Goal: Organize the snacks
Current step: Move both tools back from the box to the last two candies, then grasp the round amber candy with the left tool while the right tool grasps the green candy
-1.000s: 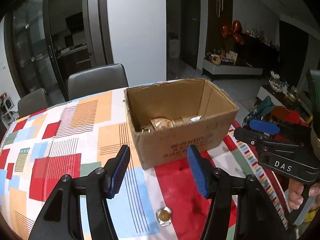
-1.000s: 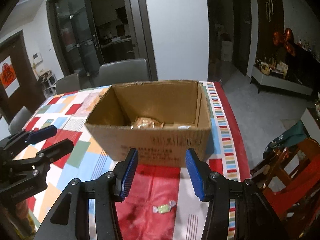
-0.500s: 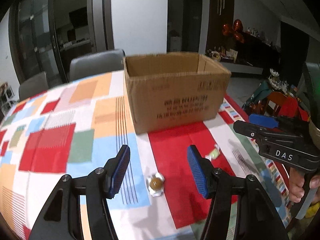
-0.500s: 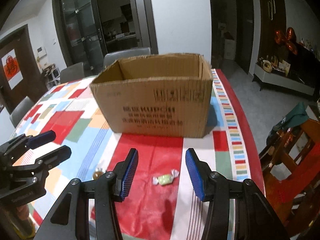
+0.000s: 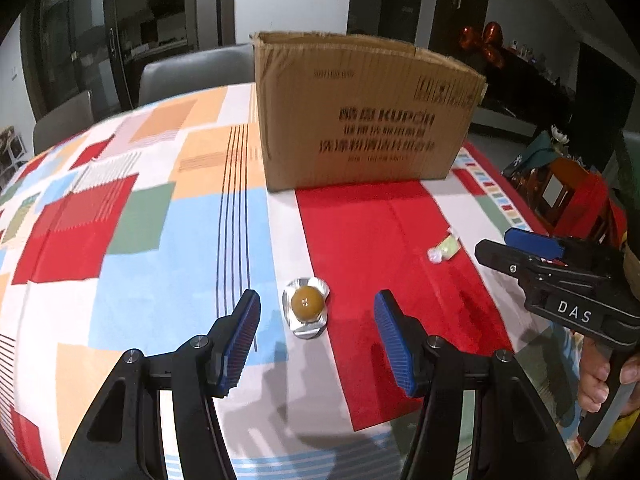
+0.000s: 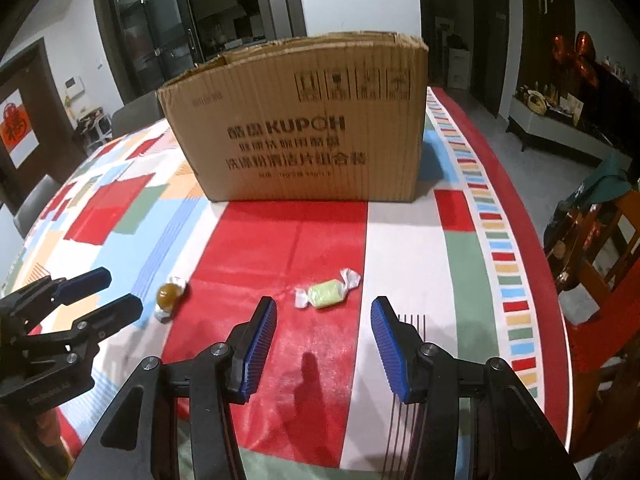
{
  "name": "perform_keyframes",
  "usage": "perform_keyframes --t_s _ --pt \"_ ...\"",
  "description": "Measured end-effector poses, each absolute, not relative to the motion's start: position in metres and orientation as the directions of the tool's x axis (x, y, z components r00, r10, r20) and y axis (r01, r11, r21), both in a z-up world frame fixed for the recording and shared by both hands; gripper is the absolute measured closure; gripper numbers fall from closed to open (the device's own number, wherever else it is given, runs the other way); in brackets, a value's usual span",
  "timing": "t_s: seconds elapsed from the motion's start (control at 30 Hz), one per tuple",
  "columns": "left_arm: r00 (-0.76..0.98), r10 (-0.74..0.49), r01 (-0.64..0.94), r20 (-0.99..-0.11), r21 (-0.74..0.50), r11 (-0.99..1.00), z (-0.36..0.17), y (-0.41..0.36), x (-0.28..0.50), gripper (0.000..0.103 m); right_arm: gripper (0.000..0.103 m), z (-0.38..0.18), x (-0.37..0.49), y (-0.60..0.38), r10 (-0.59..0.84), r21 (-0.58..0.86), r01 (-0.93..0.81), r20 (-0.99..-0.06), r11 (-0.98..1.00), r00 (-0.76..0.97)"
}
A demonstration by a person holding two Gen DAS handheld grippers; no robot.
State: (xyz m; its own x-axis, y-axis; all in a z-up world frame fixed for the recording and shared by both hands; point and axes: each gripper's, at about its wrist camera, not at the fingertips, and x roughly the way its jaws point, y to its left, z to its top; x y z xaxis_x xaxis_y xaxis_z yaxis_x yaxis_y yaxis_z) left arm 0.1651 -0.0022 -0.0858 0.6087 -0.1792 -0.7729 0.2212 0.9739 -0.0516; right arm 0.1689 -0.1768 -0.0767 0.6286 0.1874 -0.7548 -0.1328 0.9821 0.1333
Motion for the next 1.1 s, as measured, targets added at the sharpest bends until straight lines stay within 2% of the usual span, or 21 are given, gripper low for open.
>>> perform_keyframes --t_s 0.67,0.93,1.0,1.1 --pt "0.569 -0.171 0.178 -0.804 -0.083 0.981 -0.123 0.001 0.188 0.052 0.053 -0.106 0.2 -0.173 0.212 0.162 -0.137 -0.793 0.977 0.571" --pt "0.569 -0.151 0.17 -0.809 -0.065 0.983 -0.129 -0.004 0.193 0.063 0.054 -0.11 0.209 -0.174 0.216 0.177 -0.123 -0.803 0.976 0.556" --pt "0.569 -0.152 0.169 -0.808 -0.066 0.983 -0.128 -0.005 0.194 0.068 0.056 -0.112 0.21 -0.173 0.209 0.171 -0.12 -0.806 0.978 0.554" --pt "0.567 -0.164 0.174 -0.807 -0.077 0.982 -0.128 -0.007 0.195 0.069 0.064 -0.112 0.209 -0.171 0.197 0.155 -0.121 -0.804 0.98 0.561"
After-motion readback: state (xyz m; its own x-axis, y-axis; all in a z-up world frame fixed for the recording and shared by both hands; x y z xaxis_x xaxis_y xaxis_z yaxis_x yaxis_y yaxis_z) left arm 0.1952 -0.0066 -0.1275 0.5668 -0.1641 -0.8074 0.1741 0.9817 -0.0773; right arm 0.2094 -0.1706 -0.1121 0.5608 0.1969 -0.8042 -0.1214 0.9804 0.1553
